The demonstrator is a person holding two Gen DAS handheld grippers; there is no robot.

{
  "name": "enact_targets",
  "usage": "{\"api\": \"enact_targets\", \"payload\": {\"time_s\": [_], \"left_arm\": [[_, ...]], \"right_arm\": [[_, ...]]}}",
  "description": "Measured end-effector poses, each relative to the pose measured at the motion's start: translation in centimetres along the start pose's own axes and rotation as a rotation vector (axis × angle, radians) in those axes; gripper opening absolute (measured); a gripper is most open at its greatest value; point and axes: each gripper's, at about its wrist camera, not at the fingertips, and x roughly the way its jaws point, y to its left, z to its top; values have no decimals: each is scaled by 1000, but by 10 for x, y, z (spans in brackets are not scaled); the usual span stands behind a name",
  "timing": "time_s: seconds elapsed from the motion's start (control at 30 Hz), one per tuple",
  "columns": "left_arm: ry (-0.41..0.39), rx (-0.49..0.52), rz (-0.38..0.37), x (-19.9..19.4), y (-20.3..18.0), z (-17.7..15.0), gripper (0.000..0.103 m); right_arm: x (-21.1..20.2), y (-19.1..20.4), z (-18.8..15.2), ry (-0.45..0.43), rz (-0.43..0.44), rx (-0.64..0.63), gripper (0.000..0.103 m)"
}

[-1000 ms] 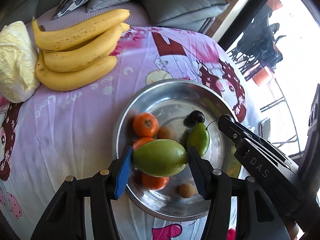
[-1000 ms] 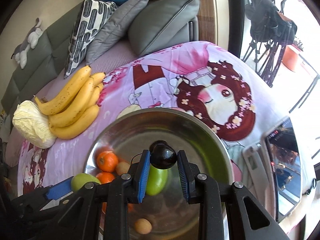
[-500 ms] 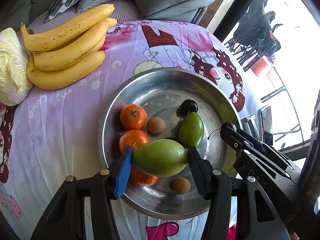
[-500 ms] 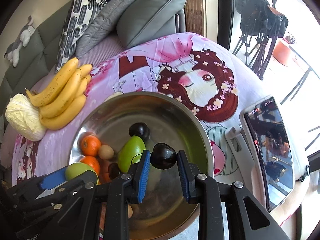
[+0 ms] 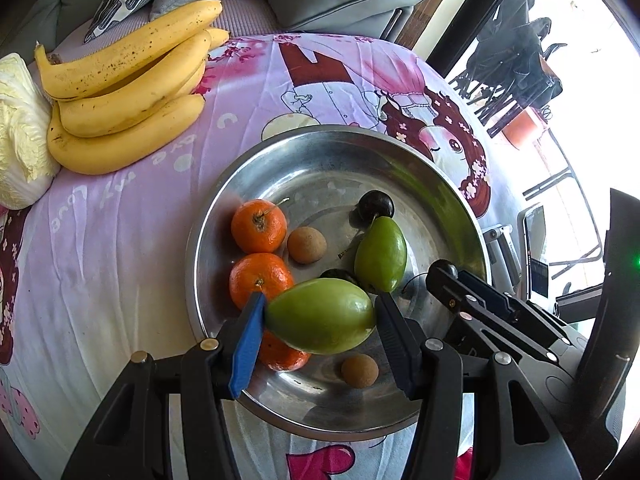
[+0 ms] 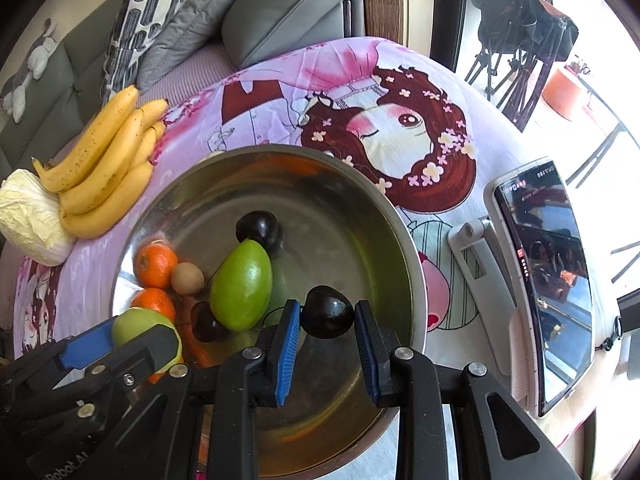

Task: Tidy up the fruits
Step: 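Open the left tool to drop the jujube while the right tool releases the cherry into the bowl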

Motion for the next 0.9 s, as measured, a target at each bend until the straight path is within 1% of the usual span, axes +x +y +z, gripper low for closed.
{"api": "enact_targets", "payload": {"time_s": [0.27, 0.67, 0.77, 0.8, 0.87, 0.9], "left_arm": [[22, -47, -28, 3, 7, -1, 57], [17, -83, -65, -2, 12, 1, 57], [20, -94, -68, -3, 14, 1, 57], [20, -97, -72, -3, 15, 1, 57], [18, -99, -82, -6, 16, 1, 57], [15, -99, -86, -7, 16, 1, 57]], "right_arm": [[4, 1, 1, 17, -1, -5, 31], [6, 3, 2, 21, -14, -19, 31], [5, 4, 2, 16, -15, -20, 32], [5, 4, 2, 16, -16, -22, 33], [5, 4, 3, 15, -17, -24, 39], [5, 4, 3, 14, -17, -24, 45]]}}
